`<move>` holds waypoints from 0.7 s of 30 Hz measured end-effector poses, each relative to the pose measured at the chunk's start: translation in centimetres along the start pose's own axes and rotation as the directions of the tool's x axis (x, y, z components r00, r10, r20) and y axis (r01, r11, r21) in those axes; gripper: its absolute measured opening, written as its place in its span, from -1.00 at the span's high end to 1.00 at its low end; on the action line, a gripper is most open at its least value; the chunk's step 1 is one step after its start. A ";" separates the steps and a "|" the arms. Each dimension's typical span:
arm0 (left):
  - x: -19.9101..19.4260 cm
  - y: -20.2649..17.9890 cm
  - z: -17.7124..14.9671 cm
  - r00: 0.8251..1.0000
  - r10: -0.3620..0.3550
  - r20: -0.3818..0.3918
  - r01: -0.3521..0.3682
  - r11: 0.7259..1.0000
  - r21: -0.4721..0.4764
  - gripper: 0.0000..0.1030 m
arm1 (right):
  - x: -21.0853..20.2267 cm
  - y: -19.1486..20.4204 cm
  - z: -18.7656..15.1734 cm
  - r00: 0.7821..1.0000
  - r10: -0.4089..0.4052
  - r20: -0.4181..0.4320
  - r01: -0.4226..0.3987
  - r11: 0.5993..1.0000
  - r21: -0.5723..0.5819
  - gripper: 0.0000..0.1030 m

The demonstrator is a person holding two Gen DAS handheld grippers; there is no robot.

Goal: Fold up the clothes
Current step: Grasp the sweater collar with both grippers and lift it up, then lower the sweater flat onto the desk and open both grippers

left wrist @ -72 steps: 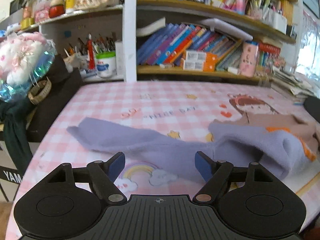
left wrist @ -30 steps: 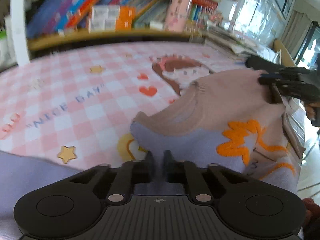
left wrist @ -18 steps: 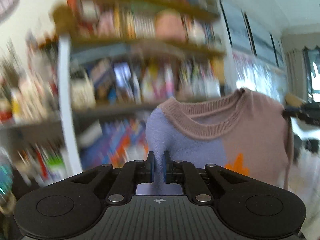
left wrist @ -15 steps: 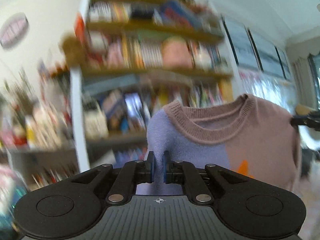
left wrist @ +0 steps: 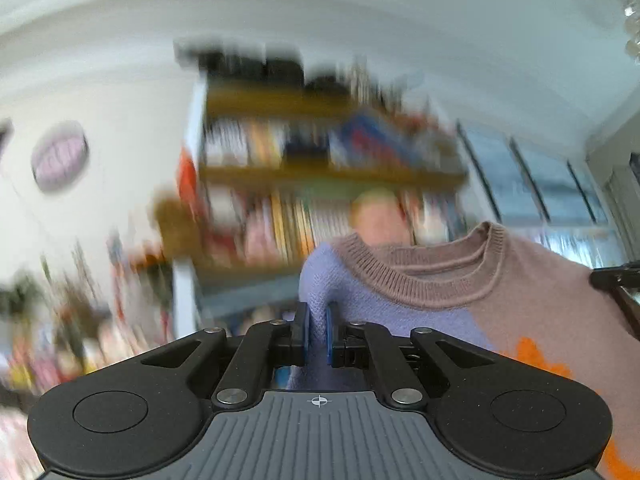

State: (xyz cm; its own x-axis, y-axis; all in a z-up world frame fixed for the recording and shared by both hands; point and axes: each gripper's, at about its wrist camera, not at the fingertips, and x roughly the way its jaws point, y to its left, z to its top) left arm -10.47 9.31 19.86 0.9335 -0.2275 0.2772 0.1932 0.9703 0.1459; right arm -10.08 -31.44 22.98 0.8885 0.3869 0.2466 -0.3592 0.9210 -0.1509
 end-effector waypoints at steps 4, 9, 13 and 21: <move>8.1 0.9 -10.0 0.917 -0.099 -0.386 0.041 0.987 -0.157 0.86 | 7.0 -2.0 -8.7 0.943 -0.044 -0.330 0.061 0.997 0.041 0.88; 14.4 0.2 -21.8 0.747 -0.139 -0.650 0.033 0.984 -0.173 0.87 | 14.4 -3.1 -21.4 0.760 -0.082 -0.644 0.102 0.995 -0.006 0.88; 18.2 0.7 -23.9 0.737 -0.082 -0.671 0.006 0.993 -0.114 0.88 | 18.2 -3.3 -25.7 0.701 -0.124 -0.702 0.112 0.992 -0.064 0.88; 14.1 6.5 -20.7 0.789 -0.002 -0.615 -0.098 0.987 -0.128 0.75 | 22.1 -5.5 -30.9 0.610 -0.238 -0.756 0.140 0.971 -0.192 0.88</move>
State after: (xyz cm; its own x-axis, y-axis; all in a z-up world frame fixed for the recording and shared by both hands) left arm 10.22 14.16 5.04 0.9216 -0.1305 -0.3656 0.1381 0.9904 -0.0052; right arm 20.31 -29.35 -0.36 0.8430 -0.0176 -0.5377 -0.1693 0.9400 -0.2962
